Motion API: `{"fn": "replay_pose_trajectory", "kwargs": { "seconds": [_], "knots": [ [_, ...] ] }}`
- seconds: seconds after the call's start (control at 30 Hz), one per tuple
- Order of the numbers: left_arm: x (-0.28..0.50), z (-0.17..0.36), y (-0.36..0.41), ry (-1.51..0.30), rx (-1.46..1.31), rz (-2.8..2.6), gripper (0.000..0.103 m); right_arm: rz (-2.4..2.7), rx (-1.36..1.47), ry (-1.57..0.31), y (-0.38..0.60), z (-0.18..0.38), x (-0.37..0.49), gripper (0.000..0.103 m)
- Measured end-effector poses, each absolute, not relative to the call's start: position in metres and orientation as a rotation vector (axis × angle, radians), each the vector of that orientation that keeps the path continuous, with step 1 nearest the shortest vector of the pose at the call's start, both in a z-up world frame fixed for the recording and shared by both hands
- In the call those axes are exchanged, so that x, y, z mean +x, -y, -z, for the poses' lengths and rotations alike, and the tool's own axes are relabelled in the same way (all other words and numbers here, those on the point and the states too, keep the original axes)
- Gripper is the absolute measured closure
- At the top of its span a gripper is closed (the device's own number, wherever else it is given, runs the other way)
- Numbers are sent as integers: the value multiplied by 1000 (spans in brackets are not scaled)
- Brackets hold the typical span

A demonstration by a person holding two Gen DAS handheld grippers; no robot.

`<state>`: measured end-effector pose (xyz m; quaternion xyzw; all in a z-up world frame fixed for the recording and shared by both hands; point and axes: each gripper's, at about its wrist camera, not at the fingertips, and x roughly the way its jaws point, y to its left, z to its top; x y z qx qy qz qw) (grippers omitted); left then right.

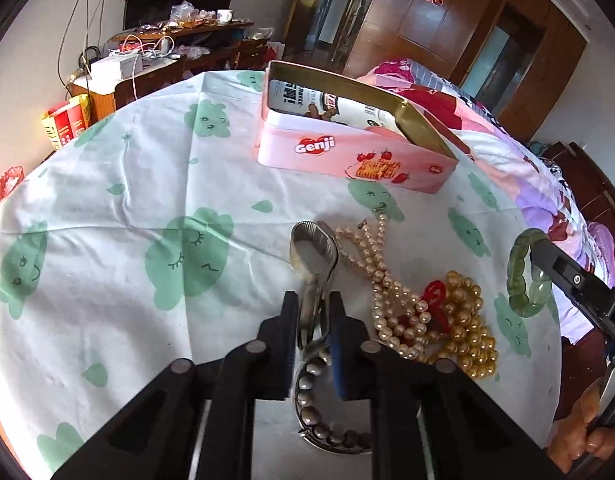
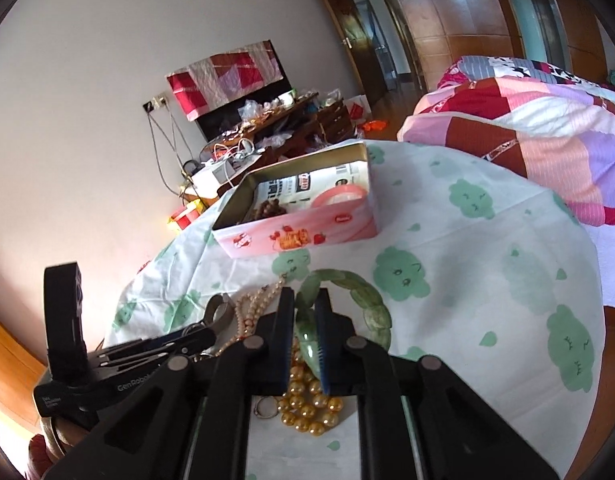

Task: Organize jewelry
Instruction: 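Grasp the silver watch with left tool while right tool grasps green jade bangle, then carry watch with left tool while right tool carries jade bangle to the tin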

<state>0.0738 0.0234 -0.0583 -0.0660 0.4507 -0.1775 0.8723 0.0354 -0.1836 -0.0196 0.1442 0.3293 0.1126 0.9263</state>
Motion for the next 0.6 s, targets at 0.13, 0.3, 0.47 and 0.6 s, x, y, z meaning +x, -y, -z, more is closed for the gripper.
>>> {"fn": "replay_pose_trajectory", "kwargs": {
  "seconds": [0.13, 0.3, 0.47, 0.6],
  "knots": [
    [73, 57, -23, -935, -142, 379, 90, -217, 308, -691, 186, 26, 38, 89],
    [67, 48, -27, -873, -155, 388, 91, -212, 303, -685, 187, 27, 35, 89],
    [58, 33, -24, -783, -131, 398, 91, -201, 285, -662, 187, 22, 34, 89],
    [53, 21, -27, -725, -157, 431, 91, -196, 277, -647, 187, 17, 35, 89]
  ]
}}
